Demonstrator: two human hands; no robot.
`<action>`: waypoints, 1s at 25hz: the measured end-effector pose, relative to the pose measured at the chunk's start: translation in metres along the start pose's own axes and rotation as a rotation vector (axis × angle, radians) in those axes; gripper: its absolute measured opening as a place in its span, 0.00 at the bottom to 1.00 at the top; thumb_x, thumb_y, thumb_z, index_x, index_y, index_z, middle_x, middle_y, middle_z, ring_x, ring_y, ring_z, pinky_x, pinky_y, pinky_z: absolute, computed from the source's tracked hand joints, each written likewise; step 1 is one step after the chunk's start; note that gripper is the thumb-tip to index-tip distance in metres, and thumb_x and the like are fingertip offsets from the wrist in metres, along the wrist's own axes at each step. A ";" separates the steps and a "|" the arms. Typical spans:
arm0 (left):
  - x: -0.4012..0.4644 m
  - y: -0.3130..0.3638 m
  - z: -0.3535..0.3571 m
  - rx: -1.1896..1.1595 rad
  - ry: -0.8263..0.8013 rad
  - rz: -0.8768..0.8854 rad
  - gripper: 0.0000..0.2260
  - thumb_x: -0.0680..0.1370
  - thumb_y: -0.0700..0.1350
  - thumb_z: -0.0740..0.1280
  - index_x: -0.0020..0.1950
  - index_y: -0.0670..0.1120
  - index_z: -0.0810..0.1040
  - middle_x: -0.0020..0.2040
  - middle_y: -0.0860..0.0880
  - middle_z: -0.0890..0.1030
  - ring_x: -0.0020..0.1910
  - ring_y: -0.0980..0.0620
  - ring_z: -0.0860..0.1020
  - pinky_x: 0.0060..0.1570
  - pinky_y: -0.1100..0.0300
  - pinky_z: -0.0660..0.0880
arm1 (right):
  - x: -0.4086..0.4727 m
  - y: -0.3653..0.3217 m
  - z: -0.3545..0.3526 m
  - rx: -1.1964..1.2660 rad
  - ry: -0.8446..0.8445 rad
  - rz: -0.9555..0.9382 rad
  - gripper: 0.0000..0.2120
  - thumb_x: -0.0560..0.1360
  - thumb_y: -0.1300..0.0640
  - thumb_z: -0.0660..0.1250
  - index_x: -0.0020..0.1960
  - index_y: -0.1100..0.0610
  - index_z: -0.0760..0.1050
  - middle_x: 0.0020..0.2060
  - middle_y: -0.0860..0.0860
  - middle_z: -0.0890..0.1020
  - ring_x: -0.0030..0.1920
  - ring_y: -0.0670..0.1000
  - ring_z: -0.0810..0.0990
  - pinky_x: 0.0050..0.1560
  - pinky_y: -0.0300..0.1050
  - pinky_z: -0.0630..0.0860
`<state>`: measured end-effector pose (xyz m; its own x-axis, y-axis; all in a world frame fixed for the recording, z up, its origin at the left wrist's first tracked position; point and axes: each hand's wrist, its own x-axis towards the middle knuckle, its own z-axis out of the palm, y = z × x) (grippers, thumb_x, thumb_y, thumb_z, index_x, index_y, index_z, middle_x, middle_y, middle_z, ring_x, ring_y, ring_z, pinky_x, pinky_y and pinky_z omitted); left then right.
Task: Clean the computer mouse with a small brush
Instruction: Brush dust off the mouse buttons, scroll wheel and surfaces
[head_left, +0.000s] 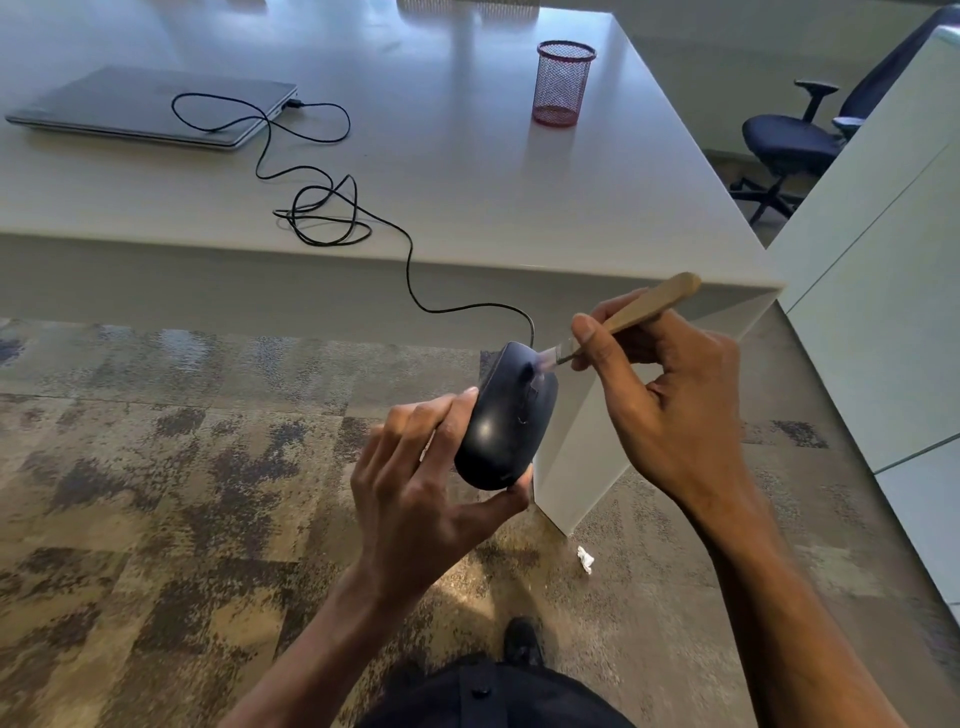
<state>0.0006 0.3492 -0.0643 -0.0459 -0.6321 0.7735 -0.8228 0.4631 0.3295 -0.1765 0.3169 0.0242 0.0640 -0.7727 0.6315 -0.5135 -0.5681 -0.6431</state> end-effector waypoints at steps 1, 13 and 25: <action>0.000 0.000 0.000 0.003 -0.001 0.003 0.29 0.67 0.59 0.76 0.56 0.37 0.81 0.51 0.43 0.82 0.47 0.45 0.79 0.45 0.54 0.76 | -0.001 0.000 0.000 0.012 -0.031 -0.001 0.01 0.79 0.59 0.67 0.49 0.54 0.77 0.38 0.36 0.78 0.40 0.37 0.83 0.43 0.25 0.76; 0.000 0.000 0.000 0.013 -0.024 -0.001 0.29 0.67 0.60 0.76 0.55 0.37 0.81 0.51 0.43 0.82 0.47 0.45 0.79 0.44 0.53 0.76 | -0.004 0.002 0.001 0.037 -0.086 -0.022 0.02 0.80 0.57 0.67 0.48 0.53 0.77 0.38 0.35 0.79 0.39 0.35 0.82 0.42 0.24 0.75; 0.000 0.001 -0.001 -0.055 -0.006 -0.078 0.29 0.68 0.60 0.74 0.56 0.37 0.81 0.50 0.43 0.82 0.47 0.46 0.79 0.46 0.54 0.77 | -0.005 -0.001 0.001 0.079 -0.063 0.008 0.03 0.79 0.59 0.67 0.47 0.57 0.78 0.38 0.40 0.80 0.39 0.39 0.84 0.41 0.26 0.76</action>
<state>-0.0001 0.3500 -0.0631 0.0133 -0.6710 0.7413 -0.7919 0.4456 0.4175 -0.1751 0.3210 0.0217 0.1153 -0.7925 0.5989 -0.4450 -0.5802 -0.6821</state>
